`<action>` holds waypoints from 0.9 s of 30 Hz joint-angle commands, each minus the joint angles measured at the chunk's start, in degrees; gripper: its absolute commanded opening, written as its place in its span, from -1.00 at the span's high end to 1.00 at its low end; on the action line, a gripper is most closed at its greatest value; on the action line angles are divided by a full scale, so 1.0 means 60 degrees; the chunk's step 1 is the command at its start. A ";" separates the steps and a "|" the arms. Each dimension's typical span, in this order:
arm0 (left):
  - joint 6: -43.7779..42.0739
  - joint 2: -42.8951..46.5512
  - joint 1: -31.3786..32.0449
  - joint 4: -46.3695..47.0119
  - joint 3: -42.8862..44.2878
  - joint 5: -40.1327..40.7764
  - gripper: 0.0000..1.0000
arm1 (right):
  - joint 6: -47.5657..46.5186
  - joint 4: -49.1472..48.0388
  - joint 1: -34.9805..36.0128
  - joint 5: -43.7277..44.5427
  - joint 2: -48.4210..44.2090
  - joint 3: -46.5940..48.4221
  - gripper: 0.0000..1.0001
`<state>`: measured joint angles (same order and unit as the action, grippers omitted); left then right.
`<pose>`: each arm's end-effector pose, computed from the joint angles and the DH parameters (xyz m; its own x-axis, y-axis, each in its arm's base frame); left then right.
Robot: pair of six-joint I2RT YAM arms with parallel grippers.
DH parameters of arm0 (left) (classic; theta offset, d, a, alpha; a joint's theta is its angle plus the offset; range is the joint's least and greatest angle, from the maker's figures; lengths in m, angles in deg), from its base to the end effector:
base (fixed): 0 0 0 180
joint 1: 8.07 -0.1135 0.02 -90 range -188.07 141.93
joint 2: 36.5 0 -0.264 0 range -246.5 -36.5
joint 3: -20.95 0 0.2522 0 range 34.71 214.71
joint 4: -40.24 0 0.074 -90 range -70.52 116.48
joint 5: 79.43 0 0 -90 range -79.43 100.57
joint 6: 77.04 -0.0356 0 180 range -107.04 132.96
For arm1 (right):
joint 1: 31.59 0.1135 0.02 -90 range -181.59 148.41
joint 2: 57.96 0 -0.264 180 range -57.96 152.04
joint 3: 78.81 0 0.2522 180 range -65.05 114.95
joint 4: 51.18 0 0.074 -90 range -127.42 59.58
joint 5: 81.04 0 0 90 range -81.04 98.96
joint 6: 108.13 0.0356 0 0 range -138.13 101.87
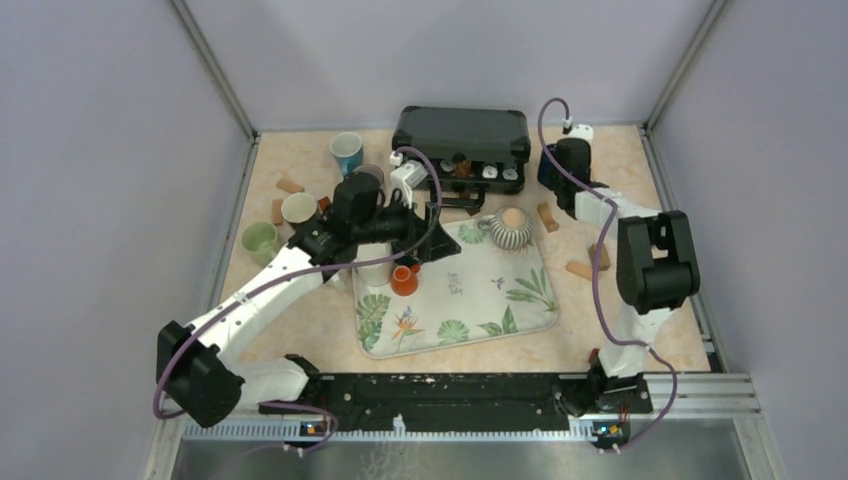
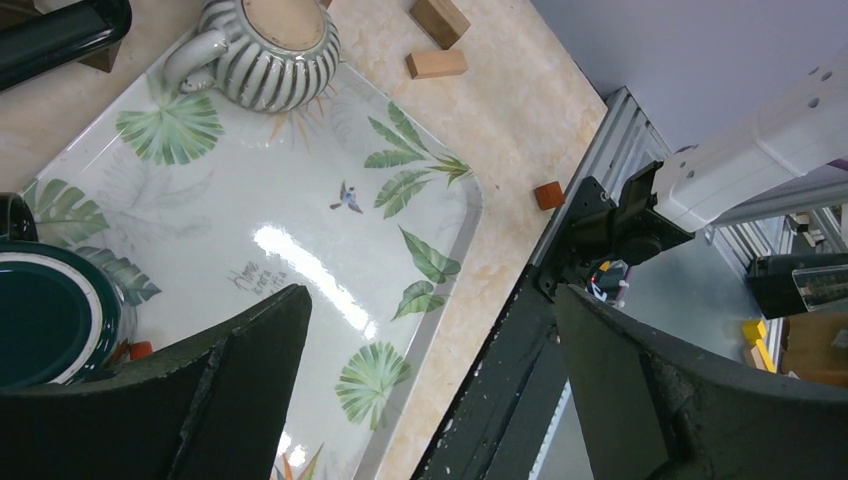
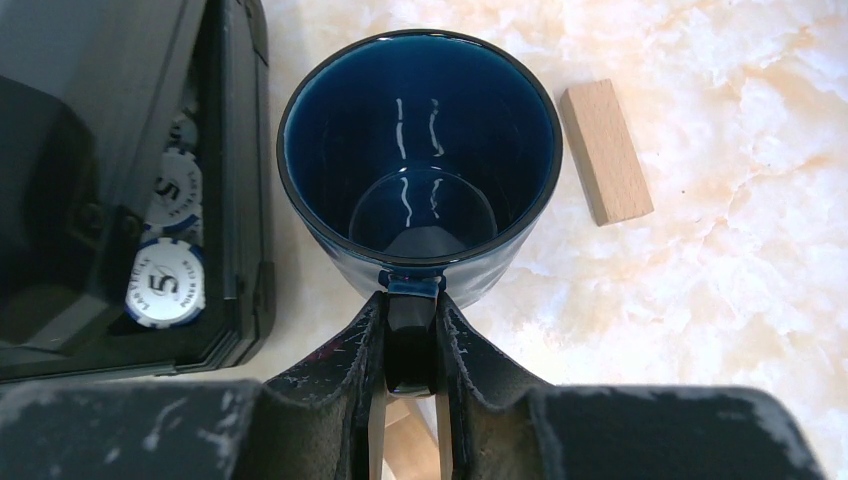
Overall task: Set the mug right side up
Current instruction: Place the cup at the corner of the board.
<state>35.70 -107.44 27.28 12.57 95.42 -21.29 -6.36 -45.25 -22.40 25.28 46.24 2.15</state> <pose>0.2180 -0.1777 0.3359 -0.6495 0.0582 -0.7582 0.6866 0.4733 -0.5518 0.4073 0.0558 0.2172 -0.4529 0.1250 -0.8828 0.1852 0.9817 0.0440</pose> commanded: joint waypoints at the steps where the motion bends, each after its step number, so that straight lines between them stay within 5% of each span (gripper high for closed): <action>1: 0.0051 0.0464 0.0003 0.0261 -0.0247 0.0292 -0.98 | -0.0183 -0.1506 -0.0254 0.0206 0.0007 0.0326 1.00; 27: 0.0209 0.0236 0.0008 0.0375 -0.0376 0.0359 -0.98 | -0.0183 0.0462 -0.0437 0.0206 0.0508 0.0715 1.00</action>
<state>37.05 -106.17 27.28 12.88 92.95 -19.52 -7.04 -45.95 -24.76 25.46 49.91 2.52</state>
